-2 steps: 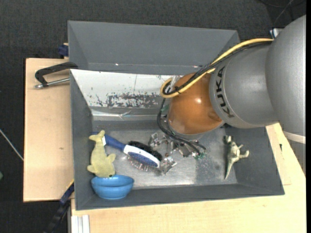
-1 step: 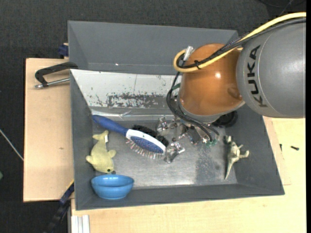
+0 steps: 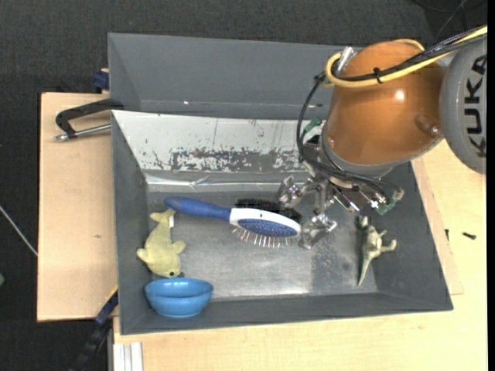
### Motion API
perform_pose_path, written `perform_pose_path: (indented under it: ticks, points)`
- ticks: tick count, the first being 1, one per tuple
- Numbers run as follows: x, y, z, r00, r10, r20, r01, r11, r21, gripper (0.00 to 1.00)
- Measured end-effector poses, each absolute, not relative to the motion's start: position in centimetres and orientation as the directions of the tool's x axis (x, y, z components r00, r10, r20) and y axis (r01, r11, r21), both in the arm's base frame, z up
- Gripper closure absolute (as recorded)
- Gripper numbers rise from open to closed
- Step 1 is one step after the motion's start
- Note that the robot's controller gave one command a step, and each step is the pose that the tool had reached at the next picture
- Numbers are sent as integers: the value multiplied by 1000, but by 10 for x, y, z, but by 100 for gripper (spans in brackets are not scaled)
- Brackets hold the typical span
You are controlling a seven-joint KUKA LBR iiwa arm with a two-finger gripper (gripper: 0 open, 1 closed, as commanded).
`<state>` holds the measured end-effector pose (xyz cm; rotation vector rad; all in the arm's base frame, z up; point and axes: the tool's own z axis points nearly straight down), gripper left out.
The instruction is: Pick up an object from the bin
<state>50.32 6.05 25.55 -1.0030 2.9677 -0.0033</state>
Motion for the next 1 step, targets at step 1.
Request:
perform_pose_path:
  ticks: [1]
  points:
    - [512,18,221,-722,-692,2,-692,722,1,100]
